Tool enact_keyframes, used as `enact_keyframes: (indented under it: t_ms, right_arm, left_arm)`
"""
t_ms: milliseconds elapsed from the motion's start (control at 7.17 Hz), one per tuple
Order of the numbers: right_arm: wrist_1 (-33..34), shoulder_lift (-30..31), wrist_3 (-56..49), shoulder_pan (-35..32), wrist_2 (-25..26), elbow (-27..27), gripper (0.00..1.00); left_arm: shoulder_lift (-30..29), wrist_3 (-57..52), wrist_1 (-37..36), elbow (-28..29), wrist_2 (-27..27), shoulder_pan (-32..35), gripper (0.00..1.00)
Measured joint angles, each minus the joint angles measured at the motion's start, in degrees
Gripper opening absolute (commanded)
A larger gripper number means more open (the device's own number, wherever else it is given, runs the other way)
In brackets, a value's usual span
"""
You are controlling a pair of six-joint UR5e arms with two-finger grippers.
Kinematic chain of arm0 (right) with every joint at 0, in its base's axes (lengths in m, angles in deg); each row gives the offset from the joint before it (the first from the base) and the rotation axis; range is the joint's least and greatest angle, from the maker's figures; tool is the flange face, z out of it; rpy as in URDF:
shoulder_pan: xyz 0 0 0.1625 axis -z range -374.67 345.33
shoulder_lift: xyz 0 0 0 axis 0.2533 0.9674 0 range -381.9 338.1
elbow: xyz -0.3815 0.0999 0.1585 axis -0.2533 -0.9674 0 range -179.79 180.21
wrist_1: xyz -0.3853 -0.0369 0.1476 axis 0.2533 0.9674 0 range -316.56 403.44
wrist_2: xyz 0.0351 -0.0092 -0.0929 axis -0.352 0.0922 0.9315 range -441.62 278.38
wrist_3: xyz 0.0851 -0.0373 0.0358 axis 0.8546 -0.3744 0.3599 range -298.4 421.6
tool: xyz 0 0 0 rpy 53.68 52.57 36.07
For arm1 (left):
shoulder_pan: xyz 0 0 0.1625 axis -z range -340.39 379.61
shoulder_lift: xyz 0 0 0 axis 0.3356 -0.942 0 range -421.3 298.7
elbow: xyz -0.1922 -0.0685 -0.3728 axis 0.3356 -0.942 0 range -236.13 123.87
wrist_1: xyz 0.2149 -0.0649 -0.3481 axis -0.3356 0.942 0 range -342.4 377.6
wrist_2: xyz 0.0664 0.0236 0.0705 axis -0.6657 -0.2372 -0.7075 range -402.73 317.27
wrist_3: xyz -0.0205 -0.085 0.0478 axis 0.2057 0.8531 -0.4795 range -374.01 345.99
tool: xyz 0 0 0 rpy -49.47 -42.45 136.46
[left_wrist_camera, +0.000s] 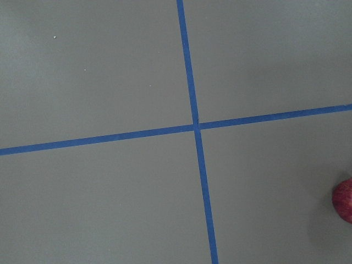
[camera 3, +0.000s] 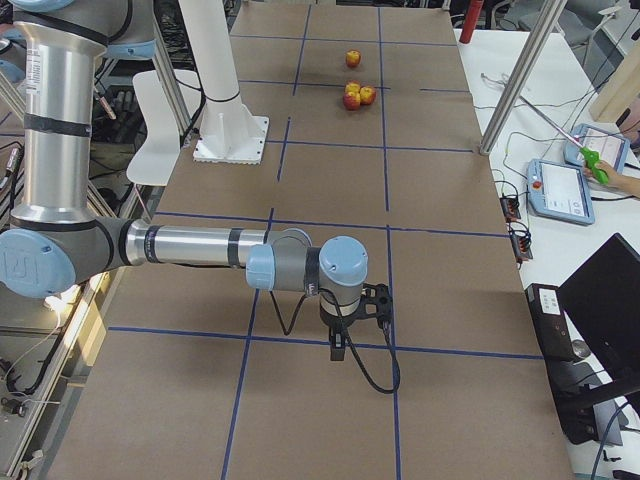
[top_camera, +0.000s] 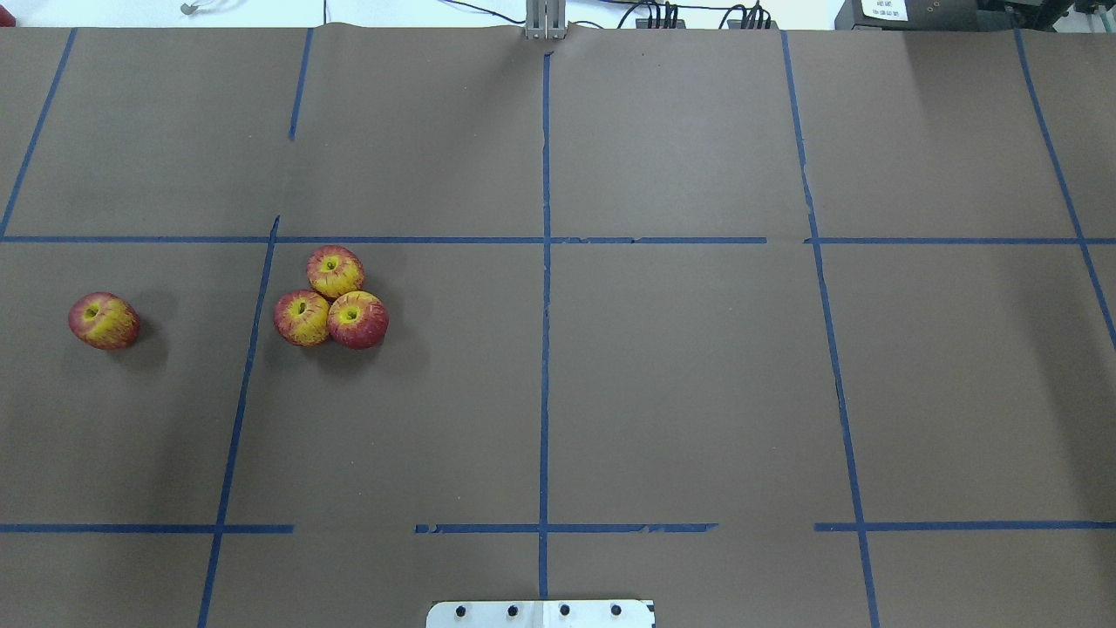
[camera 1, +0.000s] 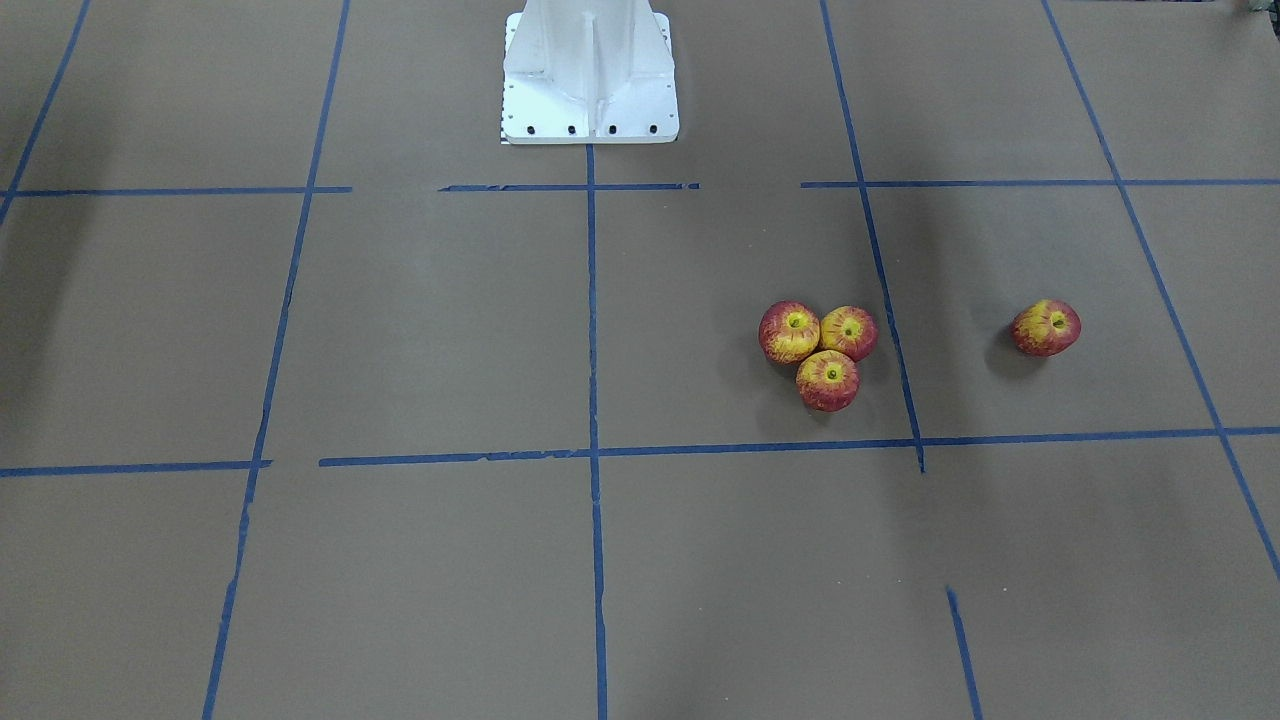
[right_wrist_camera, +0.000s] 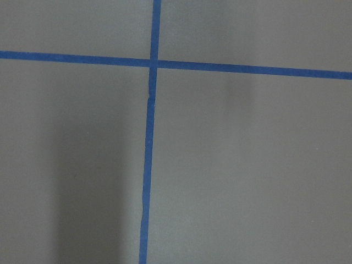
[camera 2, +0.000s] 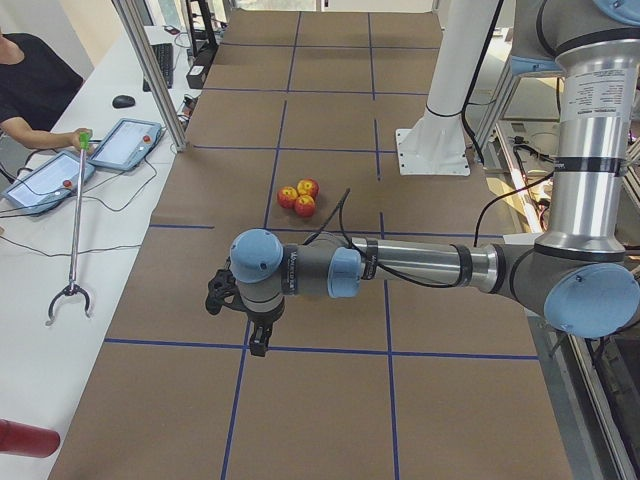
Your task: Stack apples
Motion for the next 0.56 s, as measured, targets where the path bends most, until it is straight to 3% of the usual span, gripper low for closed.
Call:
enact_keyframes:
  t_ms: [558]
  right_arm:
    - [0.0,0.0,0.0,0.0,0.0,0.0,1.0]
  left_arm:
    - [0.6,0.1,0.2,-0.5,-0.3,-0.2,1.0]
